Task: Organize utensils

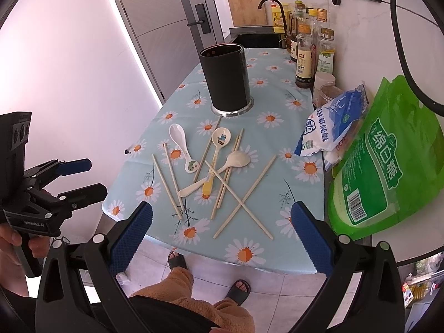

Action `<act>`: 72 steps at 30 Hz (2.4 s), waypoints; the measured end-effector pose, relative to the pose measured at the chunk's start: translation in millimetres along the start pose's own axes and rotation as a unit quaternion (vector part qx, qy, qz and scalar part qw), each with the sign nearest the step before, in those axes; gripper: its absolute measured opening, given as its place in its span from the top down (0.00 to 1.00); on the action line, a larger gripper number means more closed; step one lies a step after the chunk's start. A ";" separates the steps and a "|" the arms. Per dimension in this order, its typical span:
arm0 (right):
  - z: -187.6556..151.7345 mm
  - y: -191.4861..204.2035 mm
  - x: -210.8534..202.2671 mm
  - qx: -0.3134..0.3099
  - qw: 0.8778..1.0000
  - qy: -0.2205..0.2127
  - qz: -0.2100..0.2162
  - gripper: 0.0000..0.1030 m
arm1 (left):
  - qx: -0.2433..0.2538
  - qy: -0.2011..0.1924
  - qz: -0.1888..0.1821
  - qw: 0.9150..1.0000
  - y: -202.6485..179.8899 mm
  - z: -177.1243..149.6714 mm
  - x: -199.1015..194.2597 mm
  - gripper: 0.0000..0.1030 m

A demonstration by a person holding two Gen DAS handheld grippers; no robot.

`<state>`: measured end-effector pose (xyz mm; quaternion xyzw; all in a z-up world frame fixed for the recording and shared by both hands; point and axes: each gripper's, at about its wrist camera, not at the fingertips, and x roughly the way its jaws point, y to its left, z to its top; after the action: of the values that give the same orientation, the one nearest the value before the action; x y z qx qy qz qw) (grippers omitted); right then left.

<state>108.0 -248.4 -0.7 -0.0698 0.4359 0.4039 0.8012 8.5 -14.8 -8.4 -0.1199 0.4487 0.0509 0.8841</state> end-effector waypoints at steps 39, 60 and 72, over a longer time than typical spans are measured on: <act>38.9 7.4 152.4 -0.227 0.949 0.215 0.047 0.54 | -0.251 0.080 -0.002 0.965 59.1 -44.7 74.9 0.07; 32.7 17.8 227.0 -0.269 0.901 0.340 0.002 0.94 | -0.278 0.075 -0.034 0.957 85.6 -51.0 103.0 0.08; 56.9 7.0 145.5 -0.172 0.953 0.236 0.083 0.94 | -0.340 0.165 -0.045 0.925 101.1 -16.2 138.6 0.54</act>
<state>182.3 -132.1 -74.2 -0.2638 0.5403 0.5097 0.6154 57.9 76.2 -146.1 -0.4403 0.5384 0.1396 0.7049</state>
